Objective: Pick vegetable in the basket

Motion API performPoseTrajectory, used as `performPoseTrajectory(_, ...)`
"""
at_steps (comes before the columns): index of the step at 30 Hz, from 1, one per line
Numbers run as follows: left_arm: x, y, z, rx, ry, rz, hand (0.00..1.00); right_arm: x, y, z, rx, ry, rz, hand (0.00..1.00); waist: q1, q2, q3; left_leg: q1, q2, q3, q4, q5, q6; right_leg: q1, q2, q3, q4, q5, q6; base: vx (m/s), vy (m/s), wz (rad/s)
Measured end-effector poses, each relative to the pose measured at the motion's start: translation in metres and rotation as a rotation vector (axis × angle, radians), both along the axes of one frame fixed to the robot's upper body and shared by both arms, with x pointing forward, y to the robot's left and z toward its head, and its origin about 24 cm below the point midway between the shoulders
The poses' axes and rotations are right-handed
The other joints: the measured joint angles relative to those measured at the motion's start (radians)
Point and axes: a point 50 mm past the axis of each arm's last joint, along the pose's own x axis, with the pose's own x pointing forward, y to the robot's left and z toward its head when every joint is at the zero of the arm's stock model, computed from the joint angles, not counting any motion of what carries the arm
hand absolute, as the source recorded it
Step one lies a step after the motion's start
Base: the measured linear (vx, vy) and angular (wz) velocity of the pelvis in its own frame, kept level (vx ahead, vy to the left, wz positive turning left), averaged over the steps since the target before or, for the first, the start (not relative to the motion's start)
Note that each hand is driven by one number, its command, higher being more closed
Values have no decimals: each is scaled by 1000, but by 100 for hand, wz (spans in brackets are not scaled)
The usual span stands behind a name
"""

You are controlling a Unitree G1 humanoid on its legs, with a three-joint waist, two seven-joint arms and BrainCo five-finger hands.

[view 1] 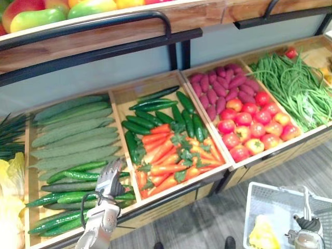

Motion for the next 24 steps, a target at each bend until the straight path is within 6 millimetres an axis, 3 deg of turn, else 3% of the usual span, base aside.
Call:
performPoseTrajectory(7, 17, -20, 6, -11, -35, -99, 0, -1, -2, 1, -5, 1, -1, 100, -14, 22, 1, -1, 0, 4, 0, 0, 0, -5, 0, 6, 1, 0, 0, 3, 0, -2)
performPoseTrajectory(24, 27, -56, -4, -15, 25, -258, 0, 6, 0, 3, -4, -17, 4, 100, -28, 29, 9, -7, 0, 32, 0, -9, -2, -32, 3, 35, 0, 2, 3, 5, -1, -4)
